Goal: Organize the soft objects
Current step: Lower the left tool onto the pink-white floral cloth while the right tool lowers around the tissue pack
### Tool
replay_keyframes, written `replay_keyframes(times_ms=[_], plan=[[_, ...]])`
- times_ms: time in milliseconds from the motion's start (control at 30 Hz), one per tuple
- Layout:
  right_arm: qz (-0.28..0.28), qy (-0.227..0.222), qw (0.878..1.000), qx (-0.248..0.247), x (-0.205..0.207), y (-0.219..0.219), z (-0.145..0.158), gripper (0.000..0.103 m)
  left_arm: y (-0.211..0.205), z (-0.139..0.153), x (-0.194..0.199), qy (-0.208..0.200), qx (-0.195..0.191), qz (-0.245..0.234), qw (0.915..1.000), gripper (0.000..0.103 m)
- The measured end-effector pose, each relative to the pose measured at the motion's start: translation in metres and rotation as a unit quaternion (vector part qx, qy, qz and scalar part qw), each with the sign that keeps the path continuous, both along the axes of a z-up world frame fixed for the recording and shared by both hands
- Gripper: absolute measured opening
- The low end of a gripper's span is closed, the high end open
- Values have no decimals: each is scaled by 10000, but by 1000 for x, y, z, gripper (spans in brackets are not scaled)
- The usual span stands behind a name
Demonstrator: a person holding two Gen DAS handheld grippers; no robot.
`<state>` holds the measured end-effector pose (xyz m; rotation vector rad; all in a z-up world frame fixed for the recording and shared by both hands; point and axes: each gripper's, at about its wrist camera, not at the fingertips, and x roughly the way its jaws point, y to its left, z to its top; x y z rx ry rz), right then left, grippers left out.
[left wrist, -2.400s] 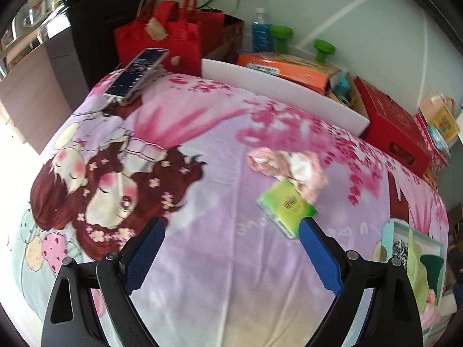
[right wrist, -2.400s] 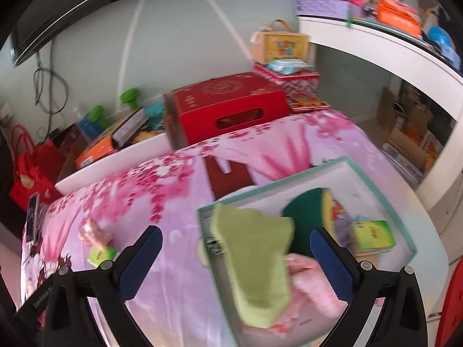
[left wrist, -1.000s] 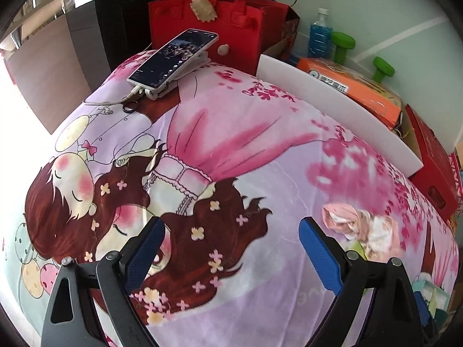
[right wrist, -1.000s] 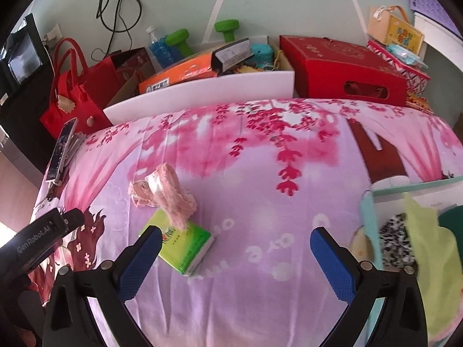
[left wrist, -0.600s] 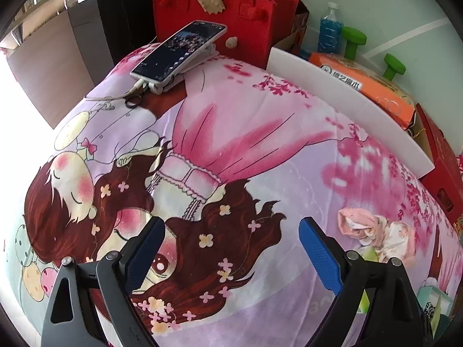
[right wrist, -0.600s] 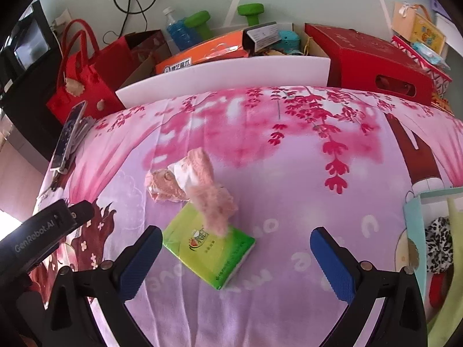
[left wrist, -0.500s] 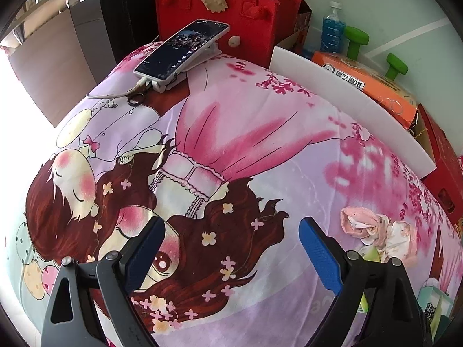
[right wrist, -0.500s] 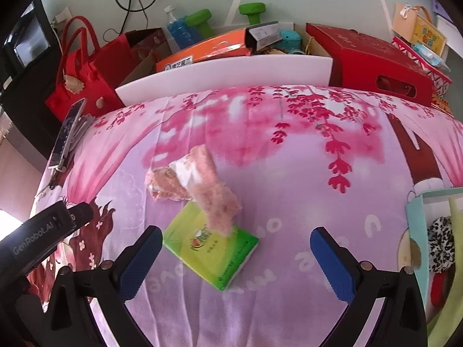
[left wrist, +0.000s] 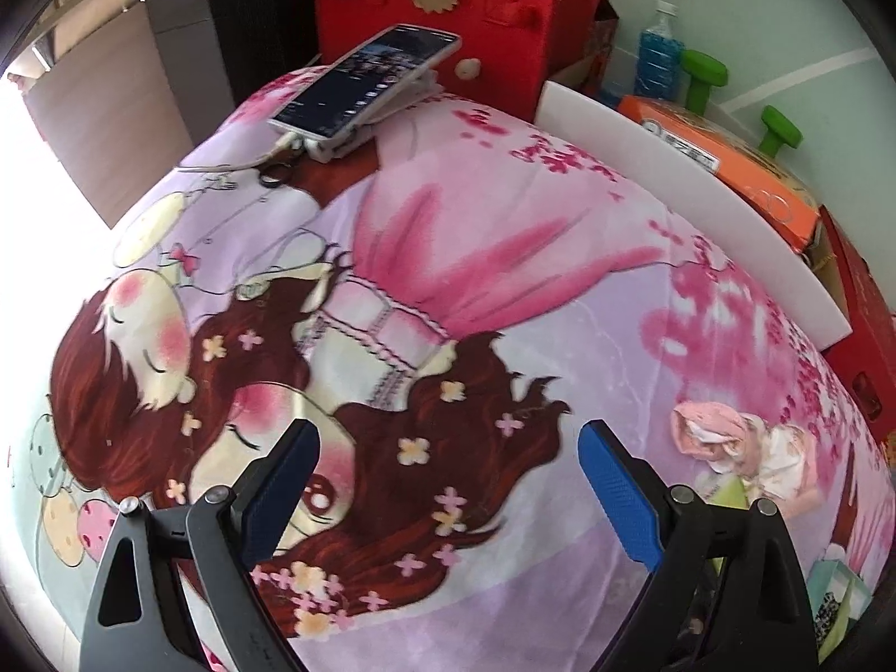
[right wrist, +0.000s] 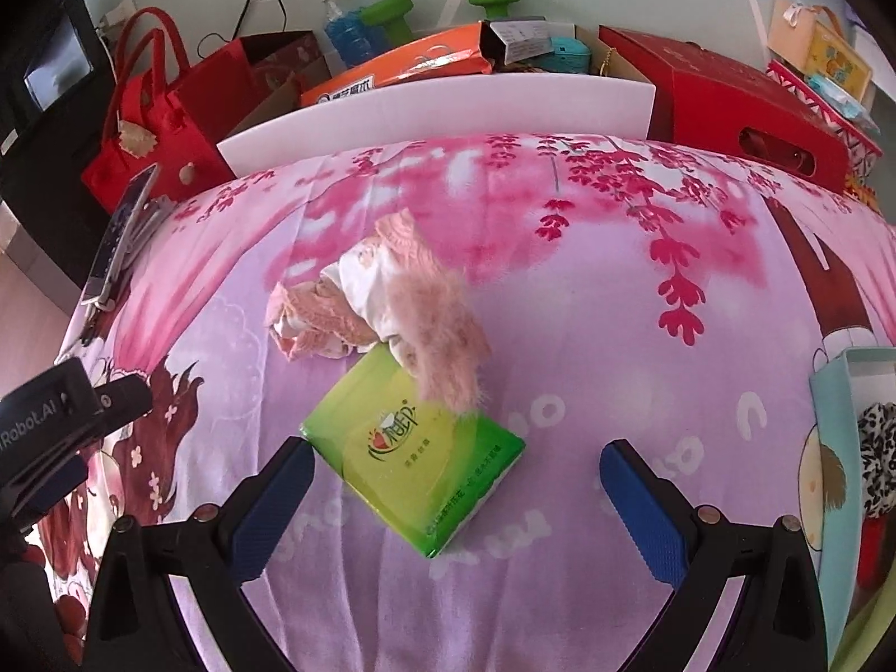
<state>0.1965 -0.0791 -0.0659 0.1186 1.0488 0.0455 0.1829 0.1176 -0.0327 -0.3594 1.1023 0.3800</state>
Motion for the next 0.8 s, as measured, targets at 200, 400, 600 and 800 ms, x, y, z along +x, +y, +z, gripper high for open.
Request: replay_keyframes(times_ms=[200, 400, 600, 800], plan=[[38, -9, 10000, 32, -3, 0, 1, 89, -3, 2, 2, -73, -223, -59, 9997, 94], [27, -15, 9999, 170, -5, -6, 3, 80, -4, 4, 1, -124, -365, -74, 9992, 94], [43, -9, 9997, 246, -7, -11, 4, 68, -14, 6, 3, -156, -516, -278, 9982, 94], [65, 6, 9994, 353, -8, -15, 4, 59, -23, 6, 6, -212, -872, -496, 9947, 94]])
